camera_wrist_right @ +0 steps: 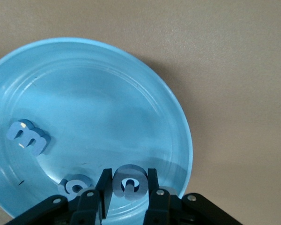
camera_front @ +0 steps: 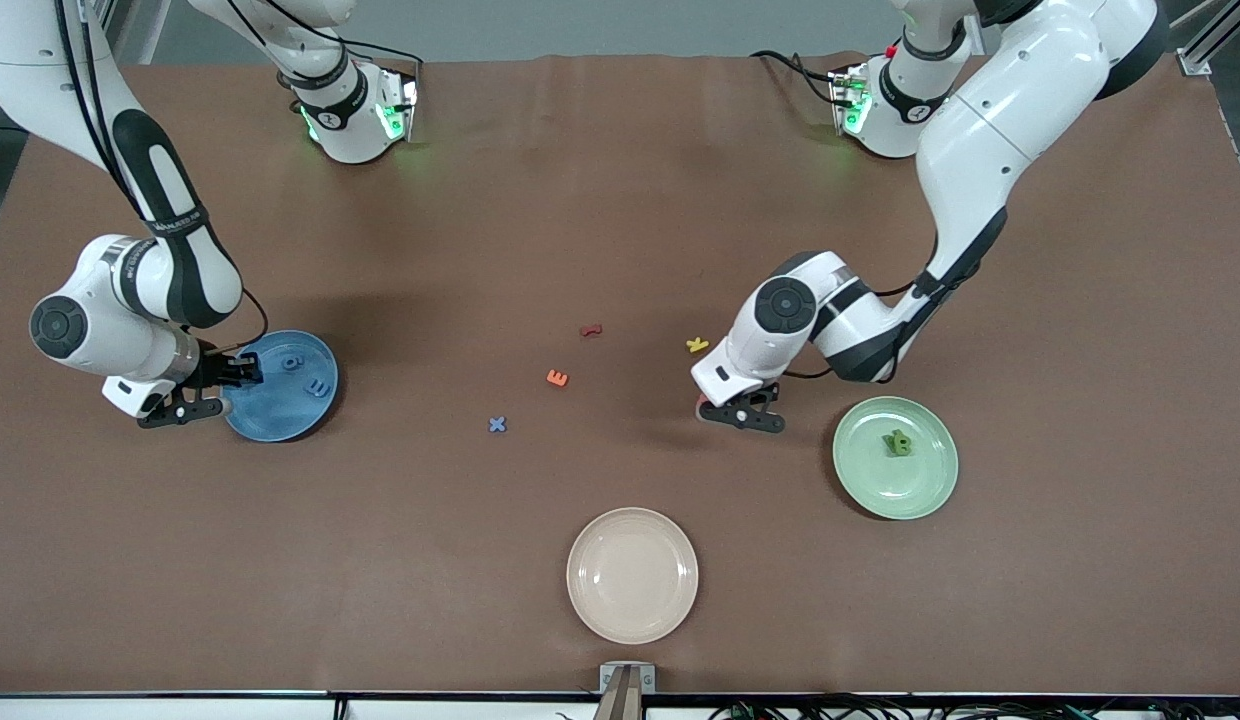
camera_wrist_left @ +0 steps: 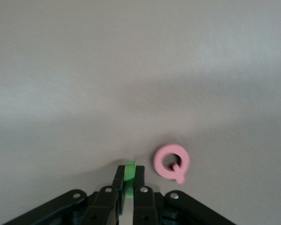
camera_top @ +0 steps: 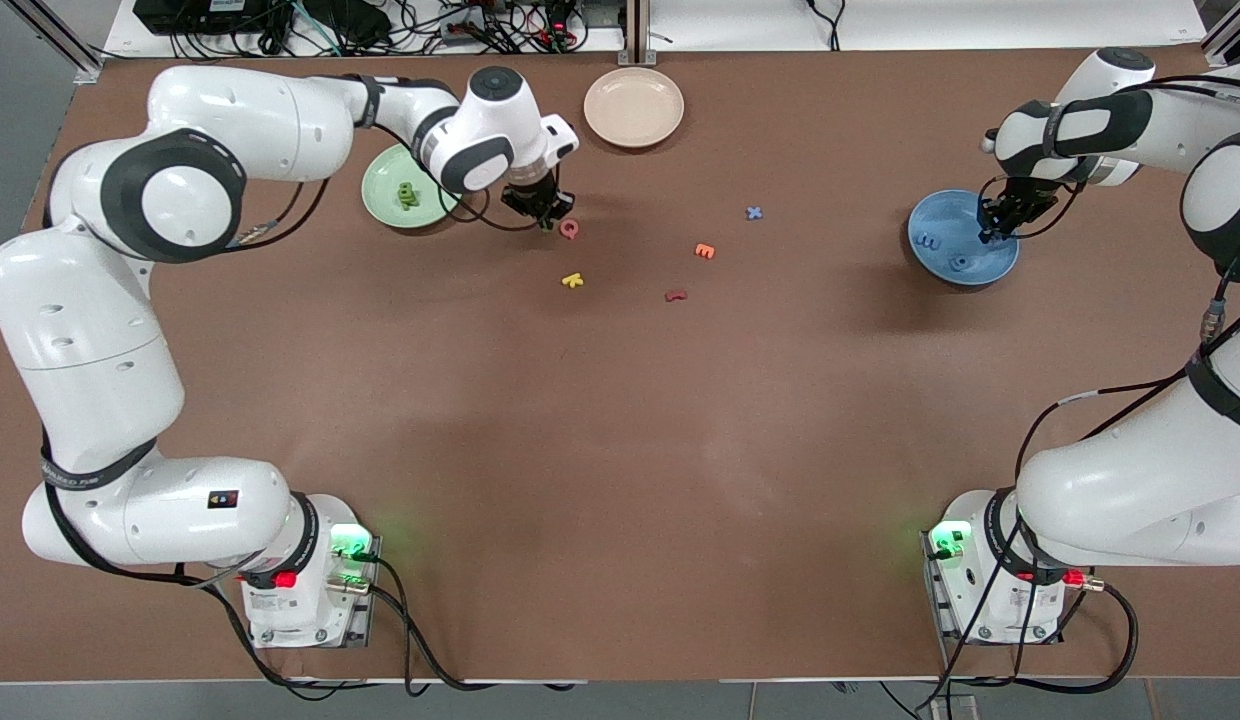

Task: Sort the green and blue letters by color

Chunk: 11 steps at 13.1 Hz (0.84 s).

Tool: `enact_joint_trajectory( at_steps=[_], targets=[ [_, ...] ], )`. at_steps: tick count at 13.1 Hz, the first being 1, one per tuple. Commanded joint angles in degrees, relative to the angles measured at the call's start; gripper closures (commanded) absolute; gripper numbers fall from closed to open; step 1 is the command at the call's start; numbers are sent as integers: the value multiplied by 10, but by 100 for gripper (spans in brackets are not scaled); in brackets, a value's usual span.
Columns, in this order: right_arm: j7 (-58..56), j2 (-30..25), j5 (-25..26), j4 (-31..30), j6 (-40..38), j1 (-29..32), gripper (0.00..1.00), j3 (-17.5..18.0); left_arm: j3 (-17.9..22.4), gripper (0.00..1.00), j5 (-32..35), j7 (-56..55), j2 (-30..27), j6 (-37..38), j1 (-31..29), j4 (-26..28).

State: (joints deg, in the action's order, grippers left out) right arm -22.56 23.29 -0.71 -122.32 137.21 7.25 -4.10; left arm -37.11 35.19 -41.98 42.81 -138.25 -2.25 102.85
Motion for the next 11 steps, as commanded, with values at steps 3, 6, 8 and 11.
enact_joint_trajectory(
  at_steps=[3,6,8,11],
  targets=[
    [-3,-16,9,-13,1,8,13,10,-8,100,-18,4,-98,83,-49,8],
    [5,-32,9,-11,-12,-7,2,10,-8,100,-17,42,-102,90,-116,8],
    [49,-45,9,-5,-38,-34,2,12,-7,100,-17,90,-103,90,-163,9],
    [195,-43,0,26,-68,-100,2,15,-7,99,-17,159,-82,90,-214,15]
  ],
)
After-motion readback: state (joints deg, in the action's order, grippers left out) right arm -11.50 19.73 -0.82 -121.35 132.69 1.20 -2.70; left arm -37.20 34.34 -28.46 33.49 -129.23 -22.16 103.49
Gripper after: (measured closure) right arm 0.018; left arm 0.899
